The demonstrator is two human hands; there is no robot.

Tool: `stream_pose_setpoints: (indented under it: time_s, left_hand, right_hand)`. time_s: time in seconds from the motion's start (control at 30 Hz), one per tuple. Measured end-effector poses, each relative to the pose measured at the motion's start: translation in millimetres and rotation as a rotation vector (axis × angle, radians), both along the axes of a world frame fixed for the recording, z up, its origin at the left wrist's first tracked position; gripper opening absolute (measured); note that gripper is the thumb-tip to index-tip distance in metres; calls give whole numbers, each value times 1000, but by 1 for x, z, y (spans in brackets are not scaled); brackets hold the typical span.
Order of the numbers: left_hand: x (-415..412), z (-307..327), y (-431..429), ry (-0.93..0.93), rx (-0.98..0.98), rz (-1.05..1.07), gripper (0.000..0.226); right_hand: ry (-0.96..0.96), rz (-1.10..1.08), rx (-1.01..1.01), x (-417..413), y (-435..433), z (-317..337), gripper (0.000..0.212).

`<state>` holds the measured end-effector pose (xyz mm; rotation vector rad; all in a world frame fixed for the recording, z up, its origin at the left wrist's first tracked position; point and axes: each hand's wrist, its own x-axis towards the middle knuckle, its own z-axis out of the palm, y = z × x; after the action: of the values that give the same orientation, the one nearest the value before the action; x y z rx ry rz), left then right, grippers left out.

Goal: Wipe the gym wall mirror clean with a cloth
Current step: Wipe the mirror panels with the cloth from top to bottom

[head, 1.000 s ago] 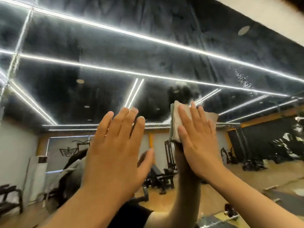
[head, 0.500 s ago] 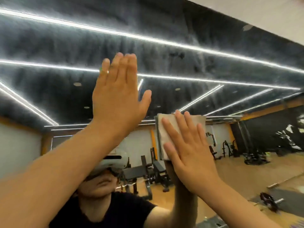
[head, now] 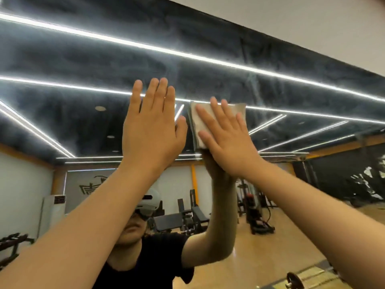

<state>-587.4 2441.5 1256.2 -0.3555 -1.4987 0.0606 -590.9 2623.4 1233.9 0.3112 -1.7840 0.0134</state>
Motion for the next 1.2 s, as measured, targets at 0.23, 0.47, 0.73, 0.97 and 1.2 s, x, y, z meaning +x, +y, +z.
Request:
stream_pose_setpoints:
  time_s: [0.23, 0.47, 0.73, 0.97, 1.2]
  left_hand:
    - [-8, 1, 2, 53, 4, -24, 74]
    - [-13, 1, 0, 82, -12, -11, 76]
    - [-18, 3, 1, 116, -4, -14, 75]
    - [-5, 6, -2, 109, 15, -31, 69]
    - [18, 54, 57, 51, 38, -25, 78]
  right_hand:
    - [44, -40, -99, -2, -3, 118, 53]
    - [70, -80, -76, -5, 1, 231, 55]
    - [68, -56, -60, -1, 5, 278, 54]
    - [72, -54, -64, -1, 5, 286, 55]
    - [88, 0, -24, -4, 26, 272, 54]
